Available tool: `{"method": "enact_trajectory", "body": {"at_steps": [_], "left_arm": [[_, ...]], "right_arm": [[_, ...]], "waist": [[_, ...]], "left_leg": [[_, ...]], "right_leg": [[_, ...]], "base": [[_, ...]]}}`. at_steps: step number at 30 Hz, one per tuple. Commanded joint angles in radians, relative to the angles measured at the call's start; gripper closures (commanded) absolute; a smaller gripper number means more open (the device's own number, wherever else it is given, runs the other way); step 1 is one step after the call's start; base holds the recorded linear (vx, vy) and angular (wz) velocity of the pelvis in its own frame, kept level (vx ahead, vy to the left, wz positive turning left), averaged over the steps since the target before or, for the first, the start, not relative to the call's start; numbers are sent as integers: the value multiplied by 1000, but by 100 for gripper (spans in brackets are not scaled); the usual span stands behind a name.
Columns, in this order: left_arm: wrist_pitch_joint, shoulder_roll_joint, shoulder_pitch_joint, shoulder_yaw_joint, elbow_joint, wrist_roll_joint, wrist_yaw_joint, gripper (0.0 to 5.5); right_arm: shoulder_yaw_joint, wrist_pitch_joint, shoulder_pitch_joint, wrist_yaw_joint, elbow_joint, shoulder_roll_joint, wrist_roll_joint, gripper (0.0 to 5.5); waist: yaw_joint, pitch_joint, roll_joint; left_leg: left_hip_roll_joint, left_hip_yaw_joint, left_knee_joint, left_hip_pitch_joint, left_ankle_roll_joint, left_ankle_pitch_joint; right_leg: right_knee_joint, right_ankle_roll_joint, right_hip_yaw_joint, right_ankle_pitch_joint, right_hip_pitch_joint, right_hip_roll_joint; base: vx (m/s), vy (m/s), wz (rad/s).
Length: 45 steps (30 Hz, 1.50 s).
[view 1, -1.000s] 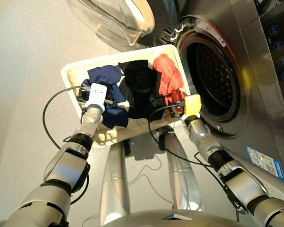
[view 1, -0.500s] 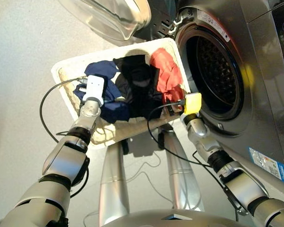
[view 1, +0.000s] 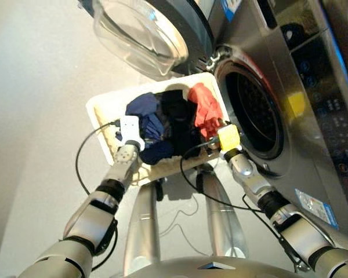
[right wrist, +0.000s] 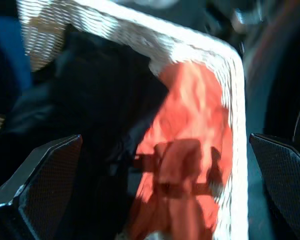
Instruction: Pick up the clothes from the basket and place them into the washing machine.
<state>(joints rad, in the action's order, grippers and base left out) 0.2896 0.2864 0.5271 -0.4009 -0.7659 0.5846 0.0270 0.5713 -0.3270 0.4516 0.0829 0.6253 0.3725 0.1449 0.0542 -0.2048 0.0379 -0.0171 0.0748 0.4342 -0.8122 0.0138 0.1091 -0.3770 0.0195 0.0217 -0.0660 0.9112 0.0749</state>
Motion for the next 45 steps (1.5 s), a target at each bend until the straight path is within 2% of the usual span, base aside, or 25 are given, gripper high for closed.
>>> {"method": "enact_trajectory", "body": {"at_steps": [1, 5, 10, 14, 19, 21, 24, 29, 34, 35, 36, 40, 41, 42, 43, 45], "left_arm": [[71, -5, -27, -3, 120, 45, -56, 550], [67, -8, -68, -24, 240, 101, -84, 550], [51, -37, -75, -49, 309, 160, -89, 550], [47, -63, -76, -68, 350, 203, -77, 550], [23, -100, -79, -120, 414, 288, -95, 550], [16, -106, -84, -129, 430, 303, -98, 550], [-3, -116, -89, -162, 488, 366, -98, 550], [-30, -118, -96, -213, 560, 425, -104, 550], [-50, -91, -111, -259, 624, 473, -124, 550], [-59, -76, -115, -278, 640, 469, -137, 550], [-65, -70, -117, -285, 639, 470, -142, 550], [-73, -63, -126, -301, 637, 482, -155, 550], [-75, -58, -126, -306, 630, 481, -162, 393], [-75, -57, -128, -303, 626, 479, -162, 39], [-74, -57, -131, -302, 620, 480, -163, 0], [-75, -54, -131, -301, 615, 478, -166, 0]], "right_arm": [[54, -25, 10, -8, -95, 57, -128, 0], [118, -34, 30, -14, -157, 105, -247, 0], [216, -34, 105, 0, -213, 134, -411, 0], [262, -30, 159, 23, -238, 129, -498, 0], [329, 0, 237, 34, -218, 91, -614, 0], [332, 7, 246, 43, -218, 88, -645, 0], [311, 55, 245, 115, -169, 63, -747, 0], [279, 116, 266, 172, -87, -3, -789, 0], [230, 135, 298, 203, -72, 5, -765, 0], [211, 132, 303, 217, -72, 8, -753, 356], [202, 131, 301, 227, -71, 9, -750, 550], [182, 126, 294, 239, -76, 7, -729, 550], [174, 122, 286, 243, -77, 4, -720, 550], [170, 120, 279, 245, -82, 3, -714, 550], [165, 116, 271, 247, -85, 2, -706, 550], [160, 113, 262, 250, -84, 2, -698, 550]], "waist": [[6, 37, -44], [-7, 28, -52], [-21, 28, -68], [-30, 31, -82], [-43, 46, -102], [-45, 50, -106], [-49, 57, -118], [-57, 66, -132], [-65, 74, -135], [-67, 75, -134], [-67, 76, -134], [-68, 77, -131], [-66, 77, -130], [-65, 77, -130], [-63, 77, -130], [-62, 77, -130]], "left_leg": [[43, -22, -88, 56, -13, -60], [53, -27, -123, 134, -13, -71], [59, -23, -148, 190, -17, -75], [62, -21, -155, 203, -19, -76], [65, -18, -149, 189, -25, -77], [65, -18, -148, 185, -26, -77], [64, -19, -145, 175, -29, -78], [64, -20, -143, 159, -31, -79], [65, -23, -145, 151, -32, -80], [65, -23, -143, 149, -32, -79], [65, -23, -144, 149, -32, -79], [65, -22, -137, 144, -34, -76], [65, -20, -133, 140, -35, -74], [64, -19, -132, 138, -35, -74], [63, -19, -130, 135, -36, -73], [63, -18, -129, 134, -36, -73]], "right_leg": [[98, 56, 54, -10, -148, -4], [122, 57, 58, -7, -227, 0], [137, 56, 56, -1, -279, -1], [136, 55, 52, 1, -285, -2], [133, 53, 48, 6, -273, -4], [133, 52, 48, 6, -270, -5], [133, 51, 50, 5, -262, -4], [136, 50, 51, 5, -250, -5], [139, 51, 52, 2, -243, -4], [139, 51, 50, 1, -240, -4], [139, 51, 49, 1, -239, -4], [135, 51, 47, 0, -234, -3], [131, 51, 45, 0, -229, -3], [129, 50, 45, 0, -227, -3], [129, 50, 44, 0, -226, -2], [129, 50, 43, 0, -225, -2]], "base": [[-62, -45, 98], [-17, -13, 26], [0, 0, 0], [0, 0, 0], [0, 0, 0], [0, 0, 0], [0, 0, 0], [0, 0, 0], [0, 0, 0], [0, 0, 0], [0, 0, 0], [0, 0, 0], [0, 0, 0], [0, 0, 0], [0, 0, 0], [0, 0, 0]]}}
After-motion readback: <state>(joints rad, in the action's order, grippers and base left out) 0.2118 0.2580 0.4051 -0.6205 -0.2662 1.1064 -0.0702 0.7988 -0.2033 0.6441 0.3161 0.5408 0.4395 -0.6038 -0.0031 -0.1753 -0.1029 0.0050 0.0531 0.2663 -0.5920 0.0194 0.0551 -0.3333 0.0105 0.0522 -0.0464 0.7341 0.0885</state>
